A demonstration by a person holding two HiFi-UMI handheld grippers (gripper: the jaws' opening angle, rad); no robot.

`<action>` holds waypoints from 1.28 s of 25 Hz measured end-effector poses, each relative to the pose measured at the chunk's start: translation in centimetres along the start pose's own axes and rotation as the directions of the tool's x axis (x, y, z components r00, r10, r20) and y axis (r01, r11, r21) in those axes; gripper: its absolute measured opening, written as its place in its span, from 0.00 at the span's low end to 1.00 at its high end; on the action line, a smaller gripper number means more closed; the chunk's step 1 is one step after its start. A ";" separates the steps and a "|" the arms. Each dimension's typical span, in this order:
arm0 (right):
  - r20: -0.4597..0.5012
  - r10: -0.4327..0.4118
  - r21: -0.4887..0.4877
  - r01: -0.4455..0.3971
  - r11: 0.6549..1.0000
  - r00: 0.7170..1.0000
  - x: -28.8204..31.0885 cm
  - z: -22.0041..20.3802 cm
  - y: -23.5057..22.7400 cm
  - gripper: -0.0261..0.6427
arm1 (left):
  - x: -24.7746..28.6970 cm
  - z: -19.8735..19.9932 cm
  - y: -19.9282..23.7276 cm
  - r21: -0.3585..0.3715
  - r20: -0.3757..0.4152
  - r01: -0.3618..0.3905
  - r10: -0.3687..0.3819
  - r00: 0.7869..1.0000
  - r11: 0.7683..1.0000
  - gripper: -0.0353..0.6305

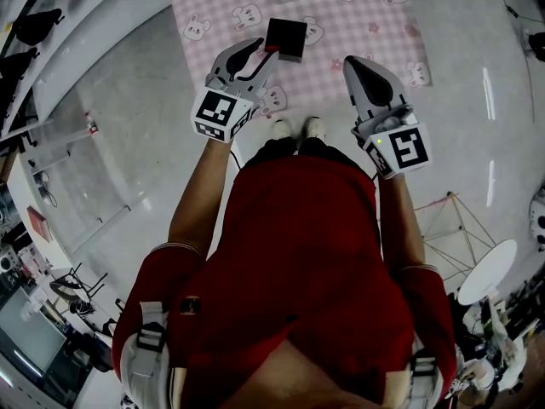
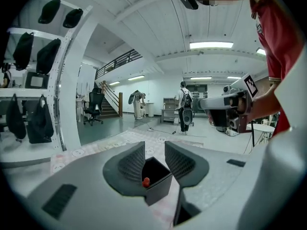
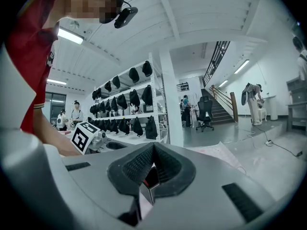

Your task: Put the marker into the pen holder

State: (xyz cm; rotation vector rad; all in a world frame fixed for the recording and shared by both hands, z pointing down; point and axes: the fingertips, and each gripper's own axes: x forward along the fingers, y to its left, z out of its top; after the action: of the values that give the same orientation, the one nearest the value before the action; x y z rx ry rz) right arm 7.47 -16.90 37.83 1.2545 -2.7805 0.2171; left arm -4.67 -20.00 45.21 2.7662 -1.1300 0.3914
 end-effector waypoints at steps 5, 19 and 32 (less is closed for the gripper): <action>0.013 0.007 -0.005 -0.007 1.000 1.000 0.3 0.4 0.3 0.04 | -0.9 2.0 -0.7 -0.001 0.053 0.000 0.000 0.999 1.000 0.21; 0.067 0.015 -0.023 -0.014 1.000 0.998 -0.2 2.3 1.5 0.04 | -4.1 7.6 -2.0 0.000 0.205 -0.008 0.008 0.979 1.000 0.11; 0.109 0.032 -0.034 -0.029 0.999 0.993 -1.1 4.0 3.3 0.04 | -5.5 10.2 -4.4 0.026 0.266 0.028 -0.034 0.963 0.999 0.06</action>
State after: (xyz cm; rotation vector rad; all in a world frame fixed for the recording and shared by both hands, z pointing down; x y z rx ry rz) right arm 5.63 -14.61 33.46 1.2544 -2.8842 0.1074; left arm -3.41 -15.36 33.80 2.9170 -1.1392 0.0260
